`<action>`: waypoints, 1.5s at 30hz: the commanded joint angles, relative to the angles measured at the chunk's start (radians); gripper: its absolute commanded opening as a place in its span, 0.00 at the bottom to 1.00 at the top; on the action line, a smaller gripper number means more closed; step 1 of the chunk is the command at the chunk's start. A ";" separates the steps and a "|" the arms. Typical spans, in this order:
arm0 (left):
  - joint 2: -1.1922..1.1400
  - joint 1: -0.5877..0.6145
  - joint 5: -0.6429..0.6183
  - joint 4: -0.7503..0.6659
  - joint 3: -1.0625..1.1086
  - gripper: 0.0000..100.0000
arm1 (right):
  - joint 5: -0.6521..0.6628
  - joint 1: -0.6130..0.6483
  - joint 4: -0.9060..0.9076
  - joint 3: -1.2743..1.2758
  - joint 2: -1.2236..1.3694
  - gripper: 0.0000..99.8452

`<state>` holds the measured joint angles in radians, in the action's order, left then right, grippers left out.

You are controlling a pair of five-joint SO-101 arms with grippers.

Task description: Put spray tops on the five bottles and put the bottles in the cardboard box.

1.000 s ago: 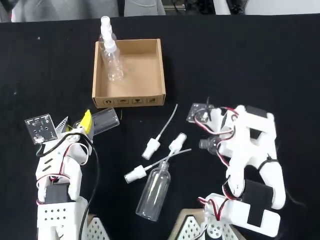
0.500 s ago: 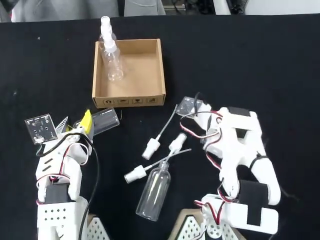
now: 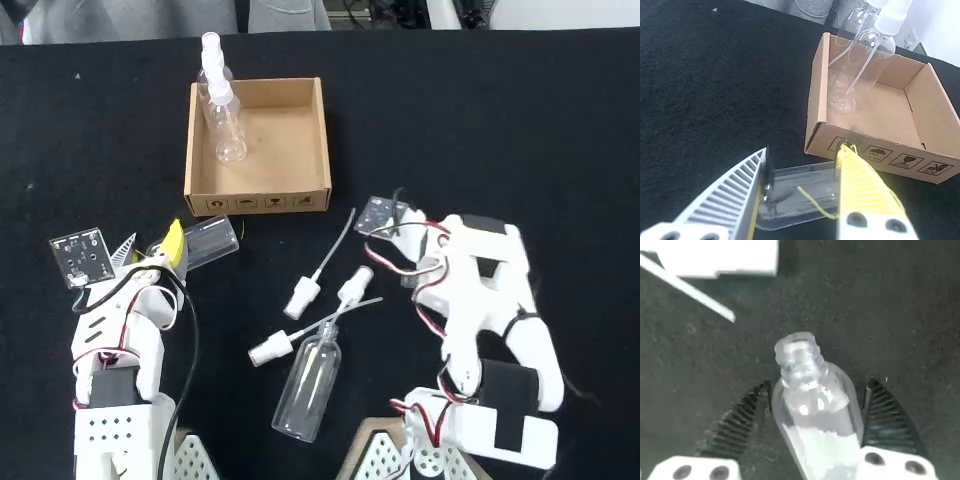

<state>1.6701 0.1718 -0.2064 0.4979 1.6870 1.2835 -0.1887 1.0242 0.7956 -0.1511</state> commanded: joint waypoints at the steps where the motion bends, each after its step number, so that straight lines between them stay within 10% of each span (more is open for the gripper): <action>1: 0.014 0.008 0.009 -0.026 0.022 0.21 | 0.057 -0.055 -0.008 -0.001 -0.053 0.25; 21: 0.014 0.005 0.009 -0.026 0.022 0.21 | 0.112 -0.087 -0.008 -0.004 -0.061 0.10; 45: 0.014 0.008 0.009 -0.026 0.022 0.21 | -0.327 -0.078 0.265 -0.194 -0.062 0.09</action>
<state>1.6701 0.1718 -0.2064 0.4979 1.6870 0.9950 -0.2486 1.2543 0.6682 -0.1511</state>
